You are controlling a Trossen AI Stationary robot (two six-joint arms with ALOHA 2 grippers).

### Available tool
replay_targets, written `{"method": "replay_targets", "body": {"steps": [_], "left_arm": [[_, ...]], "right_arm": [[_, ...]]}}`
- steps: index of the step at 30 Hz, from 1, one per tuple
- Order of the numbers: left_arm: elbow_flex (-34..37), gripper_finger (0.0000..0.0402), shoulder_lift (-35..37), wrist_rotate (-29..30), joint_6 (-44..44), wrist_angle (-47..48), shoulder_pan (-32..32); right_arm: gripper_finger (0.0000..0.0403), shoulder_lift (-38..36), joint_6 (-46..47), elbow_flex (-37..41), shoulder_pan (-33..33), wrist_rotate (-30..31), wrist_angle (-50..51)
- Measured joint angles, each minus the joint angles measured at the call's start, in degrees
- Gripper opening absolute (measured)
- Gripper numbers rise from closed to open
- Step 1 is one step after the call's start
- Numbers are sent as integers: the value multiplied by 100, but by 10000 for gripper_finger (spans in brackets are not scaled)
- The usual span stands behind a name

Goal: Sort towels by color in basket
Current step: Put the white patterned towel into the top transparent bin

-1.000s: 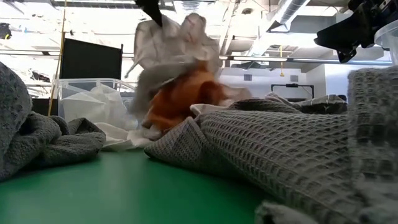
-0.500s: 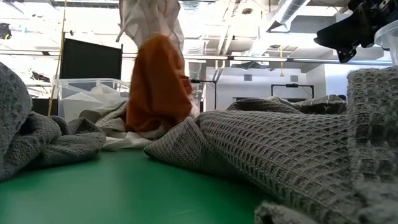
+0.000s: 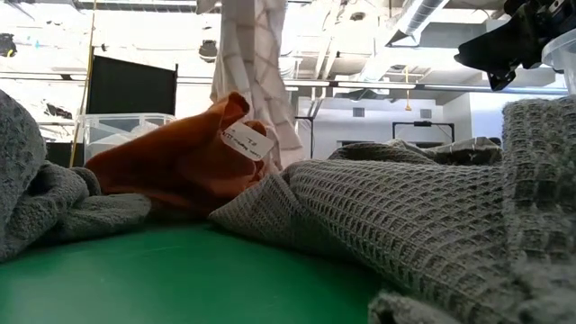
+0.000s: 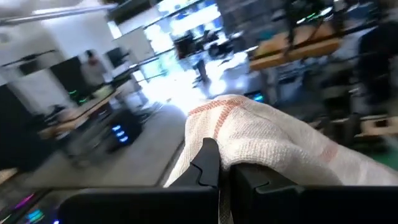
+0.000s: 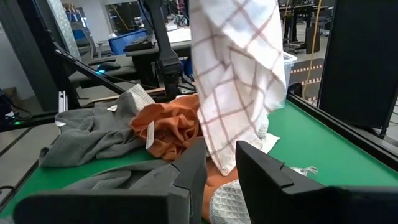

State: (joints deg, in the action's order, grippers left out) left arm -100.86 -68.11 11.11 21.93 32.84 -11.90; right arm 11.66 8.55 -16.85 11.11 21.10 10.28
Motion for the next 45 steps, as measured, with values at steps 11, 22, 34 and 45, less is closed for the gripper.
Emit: {"method": "replay_targets", "body": {"steps": [11,22,34,45], "left_arm": [[4,2,-1414,-238,-313,973,300],[9,3,-2935,-111,-291,2359,-133],[11,67,-4005,-1121,-184,2686,-88],[532,298,-4080,-1376,-337,2555,44]], "right_arm": [[118,0,-4,-1,-2,28,0],[118,0,-4,0,-1,48,0],[118,0,-6,-1,0,48,0],[118,0,-21,1,0,46,0]]}}
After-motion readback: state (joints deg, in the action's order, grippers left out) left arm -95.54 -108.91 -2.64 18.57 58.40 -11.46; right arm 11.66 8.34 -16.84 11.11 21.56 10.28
